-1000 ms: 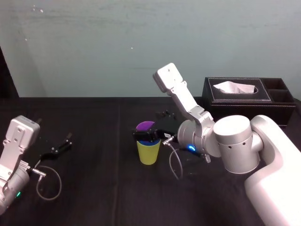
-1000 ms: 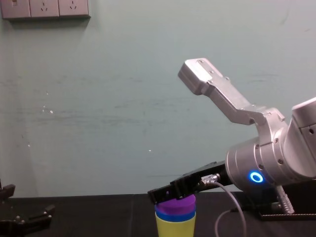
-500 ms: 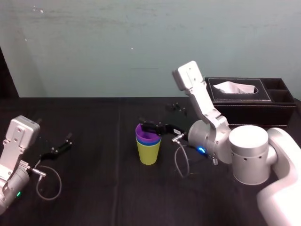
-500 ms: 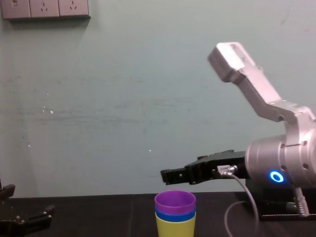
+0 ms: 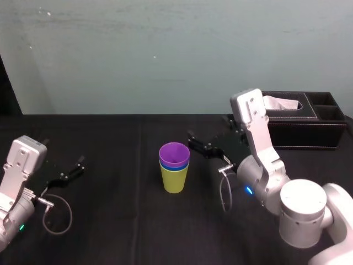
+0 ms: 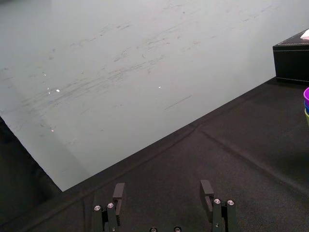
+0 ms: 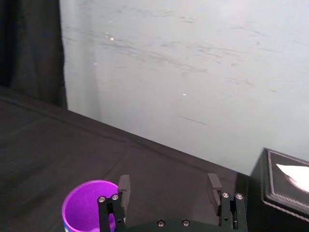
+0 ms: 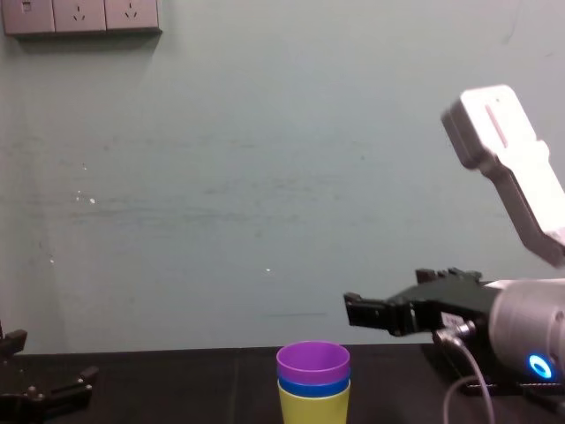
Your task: Stack the three plastic cups sequentially using one hand.
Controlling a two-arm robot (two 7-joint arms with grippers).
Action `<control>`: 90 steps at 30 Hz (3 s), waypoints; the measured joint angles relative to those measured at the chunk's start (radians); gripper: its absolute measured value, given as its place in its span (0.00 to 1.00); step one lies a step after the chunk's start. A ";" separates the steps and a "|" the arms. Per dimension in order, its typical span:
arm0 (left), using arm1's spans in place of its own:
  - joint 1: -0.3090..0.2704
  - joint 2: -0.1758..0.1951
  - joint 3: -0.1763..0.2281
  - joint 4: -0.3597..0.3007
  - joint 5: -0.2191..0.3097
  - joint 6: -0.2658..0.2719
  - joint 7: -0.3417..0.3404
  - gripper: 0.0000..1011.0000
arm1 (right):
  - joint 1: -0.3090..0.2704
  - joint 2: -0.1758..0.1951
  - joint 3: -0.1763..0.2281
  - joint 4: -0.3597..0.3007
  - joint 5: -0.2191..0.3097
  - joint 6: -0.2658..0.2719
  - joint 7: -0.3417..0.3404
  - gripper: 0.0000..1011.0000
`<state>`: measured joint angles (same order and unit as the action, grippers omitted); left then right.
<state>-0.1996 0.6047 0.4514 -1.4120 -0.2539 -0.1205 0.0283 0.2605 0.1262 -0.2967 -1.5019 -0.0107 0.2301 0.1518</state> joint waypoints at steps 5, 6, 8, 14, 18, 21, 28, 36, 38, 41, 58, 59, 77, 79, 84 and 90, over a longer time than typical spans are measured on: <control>0.000 0.000 0.000 0.000 0.000 0.000 0.000 0.99 | -0.031 -0.013 0.020 0.028 -0.013 -0.071 -0.028 0.99; 0.000 0.000 0.000 0.000 0.000 0.000 0.000 0.99 | -0.039 -0.018 0.025 0.040 -0.017 -0.091 -0.038 0.99; 0.000 0.000 0.000 0.000 0.000 0.000 0.000 0.99 | -0.049 -0.027 0.032 0.060 -0.029 -0.120 -0.056 0.99; 0.000 0.000 0.000 0.000 0.000 0.000 0.000 0.99 | -0.061 -0.050 0.047 0.108 -0.067 -0.176 -0.107 0.99; 0.000 0.000 0.000 0.000 0.000 0.000 0.000 0.99 | -0.061 -0.062 0.057 0.130 -0.076 -0.192 -0.123 0.99; 0.000 0.000 0.000 0.000 0.000 0.000 0.000 0.99 | -0.060 -0.074 0.071 0.146 -0.076 -0.197 -0.128 0.99; 0.000 0.000 0.000 0.000 0.000 0.000 0.000 0.99 | -0.059 -0.088 0.089 0.155 -0.078 -0.191 -0.132 0.99; 0.000 0.000 0.000 0.000 0.000 0.000 0.000 0.99 | -0.060 -0.087 0.087 0.156 -0.079 -0.192 -0.132 0.99; 0.000 0.000 0.000 0.000 0.000 0.000 0.000 0.99 | -0.060 -0.086 0.086 0.156 -0.079 -0.193 -0.133 0.99; 0.000 0.000 0.000 0.000 0.000 0.000 0.000 0.99 | -0.060 -0.086 0.086 0.156 -0.079 -0.194 -0.133 0.99; 0.000 0.000 0.000 0.000 0.000 0.000 0.000 0.99 | -0.060 -0.085 0.084 0.156 -0.079 -0.197 -0.134 0.99; 0.000 0.000 0.000 0.000 0.000 0.000 0.000 0.99 | -0.060 -0.085 0.084 0.156 -0.079 -0.197 -0.134 0.99; 0.000 0.000 0.000 0.000 0.000 0.000 0.000 0.99 | -0.060 -0.085 0.084 0.156 -0.079 -0.198 -0.134 0.99; 0.000 0.000 0.000 0.000 0.000 0.000 0.000 0.99 | -0.060 -0.085 0.084 0.156 -0.079 -0.198 -0.134 0.99; 0.000 0.000 0.000 0.000 0.000 0.000 0.000 0.99 | -0.060 -0.085 0.084 0.156 -0.079 -0.198 -0.134 0.99; 0.000 0.000 0.000 0.000 0.000 0.000 0.000 0.99 | -0.060 -0.085 0.084 0.156 -0.079 -0.198 -0.134 0.99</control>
<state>-0.1995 0.6047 0.4514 -1.4120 -0.2539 -0.1205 0.0283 0.2005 0.0410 -0.2123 -1.3462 -0.0899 0.0325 0.0183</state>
